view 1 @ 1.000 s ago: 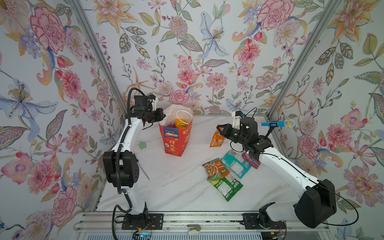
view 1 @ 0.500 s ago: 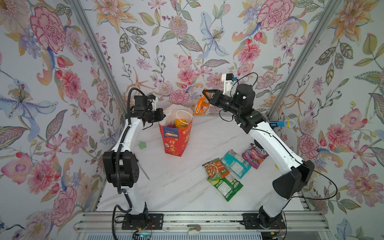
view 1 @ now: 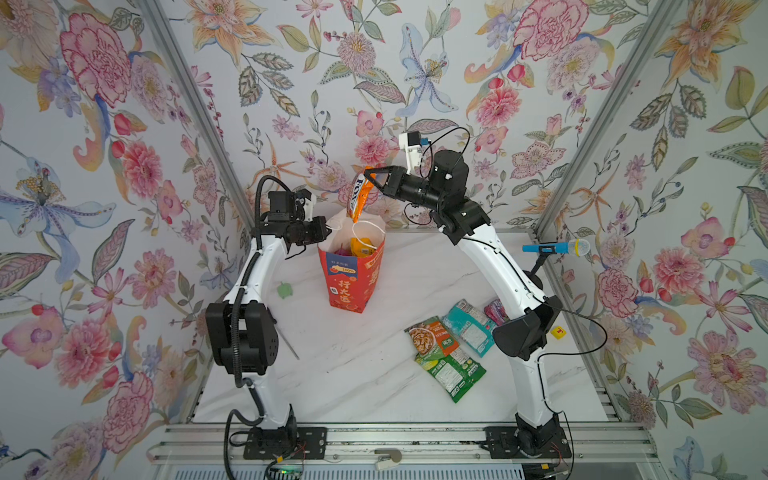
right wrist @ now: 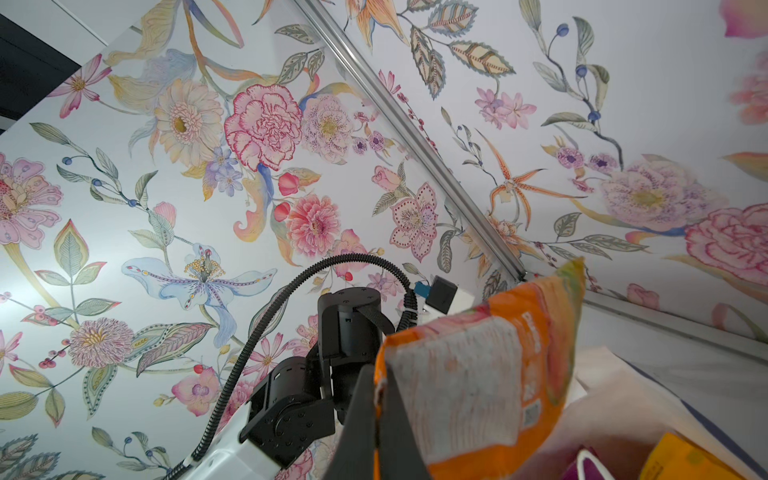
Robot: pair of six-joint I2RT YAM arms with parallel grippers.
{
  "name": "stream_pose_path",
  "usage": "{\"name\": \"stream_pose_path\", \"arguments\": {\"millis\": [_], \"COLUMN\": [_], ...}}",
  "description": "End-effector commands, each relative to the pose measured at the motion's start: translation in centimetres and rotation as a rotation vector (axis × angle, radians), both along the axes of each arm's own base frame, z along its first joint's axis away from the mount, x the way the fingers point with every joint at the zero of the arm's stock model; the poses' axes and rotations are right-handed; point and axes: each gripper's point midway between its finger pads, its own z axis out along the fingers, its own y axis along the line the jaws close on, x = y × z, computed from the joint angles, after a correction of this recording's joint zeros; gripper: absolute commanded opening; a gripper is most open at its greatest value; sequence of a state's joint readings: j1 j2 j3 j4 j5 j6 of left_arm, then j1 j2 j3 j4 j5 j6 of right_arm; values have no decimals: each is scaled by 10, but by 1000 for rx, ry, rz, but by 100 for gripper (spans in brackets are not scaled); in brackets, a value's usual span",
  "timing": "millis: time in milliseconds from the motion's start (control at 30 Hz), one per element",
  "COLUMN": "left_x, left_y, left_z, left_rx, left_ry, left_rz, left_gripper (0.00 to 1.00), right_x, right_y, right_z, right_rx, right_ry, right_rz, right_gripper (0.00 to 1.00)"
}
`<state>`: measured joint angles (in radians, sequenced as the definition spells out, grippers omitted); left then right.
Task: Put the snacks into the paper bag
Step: 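Lower the FOX'S candy bag into the red bag and open the right gripper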
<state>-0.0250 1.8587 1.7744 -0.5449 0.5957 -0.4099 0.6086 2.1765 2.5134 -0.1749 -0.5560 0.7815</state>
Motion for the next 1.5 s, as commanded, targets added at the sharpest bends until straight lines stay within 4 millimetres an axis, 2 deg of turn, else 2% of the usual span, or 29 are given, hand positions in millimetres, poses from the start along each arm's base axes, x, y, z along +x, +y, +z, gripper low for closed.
{"name": "stream_pose_path", "arguments": {"millis": [0, 200, 300, 367, 533, 633, 867, 1200, 1300, 1467], "left_x": [0, 3, 3, 4, 4, 4, 4, 5, 5, 5], "left_y": [-6, -6, -7, -7, -6, -6, -6, -7, -6, -6], "left_z": [16, 16, 16, 16, 17, 17, 19, 20, 20, 20], "left_rx": [-22, -22, -23, -24, -23, -23, -16, -18, -13, -11], "left_ry": [-39, -38, -39, -40, -40, -38, -41, -41, -43, -43], "left_rz": [-18, -18, -19, -20, -17, -16, -20, -21, -22, -23], "left_gripper": [0, 0, 0, 0, 0, 0, 0, 0, 0, 0], "right_x": [-6, -9, -8, -9, -9, -3, 3, 3, 4, 7], "right_y": [5, 7, 2, 1, 9, 17, 29, 37, 36, 23], "right_z": [-3, -44, -52, -49, -22, -21, -59, -98, -116, -130], "right_rx": [5, -69, -84, -89, -33, 5, -36, -94, -123, -173], "right_ry": [18, 82, 90, 75, 42, 64, 138, 212, 240, 259], "right_rz": [61, 87, 76, 72, 99, 123, 152, 178, 170, 111], "right_gripper": [0, 0, 0, 0, 0, 0, 0, 0, 0, 0]}}
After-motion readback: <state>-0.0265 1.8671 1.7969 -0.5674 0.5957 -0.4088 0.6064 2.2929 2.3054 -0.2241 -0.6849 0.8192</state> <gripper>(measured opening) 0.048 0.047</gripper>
